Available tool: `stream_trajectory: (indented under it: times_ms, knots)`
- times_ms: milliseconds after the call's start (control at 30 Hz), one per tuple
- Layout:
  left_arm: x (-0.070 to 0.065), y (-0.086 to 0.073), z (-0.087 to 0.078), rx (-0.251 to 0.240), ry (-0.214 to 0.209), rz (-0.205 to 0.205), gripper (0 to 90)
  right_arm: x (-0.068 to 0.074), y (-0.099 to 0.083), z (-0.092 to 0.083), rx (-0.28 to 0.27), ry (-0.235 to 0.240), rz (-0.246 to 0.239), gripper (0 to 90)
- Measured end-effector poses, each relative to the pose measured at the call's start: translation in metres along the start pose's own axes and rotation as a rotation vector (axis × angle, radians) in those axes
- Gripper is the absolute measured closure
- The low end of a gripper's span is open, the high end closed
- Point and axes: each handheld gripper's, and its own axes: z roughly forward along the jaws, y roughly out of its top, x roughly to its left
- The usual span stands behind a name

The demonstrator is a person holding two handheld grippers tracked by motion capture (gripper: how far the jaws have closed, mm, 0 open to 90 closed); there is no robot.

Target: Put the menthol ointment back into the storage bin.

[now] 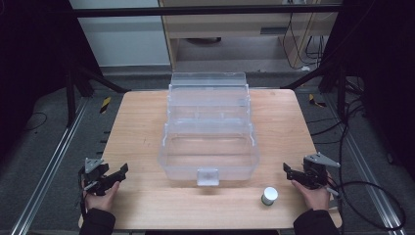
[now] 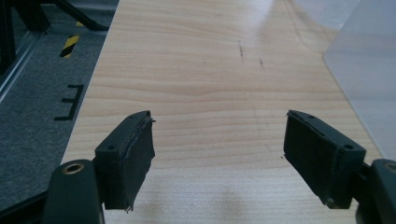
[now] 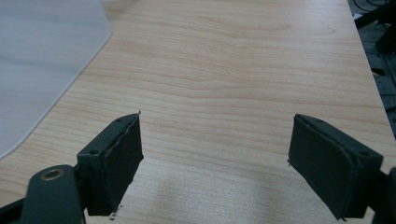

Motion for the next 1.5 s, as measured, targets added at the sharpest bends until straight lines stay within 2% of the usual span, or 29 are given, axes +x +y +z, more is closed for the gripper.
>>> stream_trajectory:
  times_ms: [100, 233, 267, 333, 400, 600, 733, 767, 800, 867, 1033, 1133, 1233, 1300, 1400, 1500]
  knots:
    - [0.000, -0.001, 0.004, 0.011, 0.008, 0.029, 23.8, 0.000, 0.000, -0.001, -0.004, 0.030, 0.001, 17.7]
    - [0.001, -0.002, 0.007, -0.002, 0.009, 0.052, 22.8, 0.001, -0.001, -0.001, -0.017, 0.045, -0.032, 17.3]
    - [0.001, -0.002, 0.011, -0.013, 0.000, 0.063, 21.6, 0.003, -0.001, -0.002, -0.048, 0.050, -0.049, 17.5]
    - [0.002, -0.002, 0.013, -0.016, 0.000, 0.075, 19.5, 0.004, 0.001, -0.003, -0.062, 0.051, -0.052, 17.3]
    - [0.004, -0.002, 0.016, -0.016, -0.001, 0.079, 18.4, 0.005, 0.003, -0.006, -0.074, 0.065, -0.053, 17.3]
    - [0.006, -0.005, 0.021, -0.023, 0.021, 0.081, 16.1, 0.007, 0.012, -0.013, -0.086, 0.080, -0.118, 17.9]
    - [0.003, -0.006, 0.022, -0.013, 0.008, 0.082, 14.3, 0.011, 0.022, -0.017, -0.070, 0.114, -0.172, 19.6]
    - [0.003, -0.006, 0.022, -0.013, 0.008, 0.082, 14.1, 0.011, 0.022, -0.017, -0.070, 0.114, -0.172, 19.6]
    - [0.000, -0.007, 0.024, 0.000, 0.011, 0.097, 14.0, 0.014, 0.029, -0.020, -0.053, 0.132, -0.212, 20.0]
    - [-0.003, -0.007, 0.024, 0.003, 0.008, 0.105, 14.0, 0.015, 0.035, -0.021, -0.036, 0.153, -0.238, 19.9]
    - [-0.009, -0.008, 0.026, 0.014, 0.014, 0.140, 10.7, 0.020, 0.049, -0.023, 0.013, 0.213, -0.271, 18.3]
    - [-0.010, -0.009, 0.027, 0.023, 0.016, 0.151, 10.5, 0.023, 0.055, -0.023, 0.029, 0.231, -0.315, 17.5]
    - [-0.011, -0.009, 0.028, 0.029, 0.009, 0.149, 10.5, 0.025, 0.059, -0.024, 0.041, 0.246, -0.341, 16.3]
    - [-0.011, -0.009, 0.028, 0.031, 0.009, 0.151, 11.4, 0.026, 0.059, -0.025, 0.046, 0.254, -0.340, 16.0]
    - [-0.011, -0.010, 0.029, 0.037, 0.004, 0.146, 11.8, 0.029, 0.062, -0.027, 0.072, 0.291, -0.371, 15.7]
    - [-0.011, -0.010, 0.029, 0.049, 0.007, 0.137, 12.1, 0.030, 0.064, -0.029, 0.092, 0.295, -0.413, 16.3]
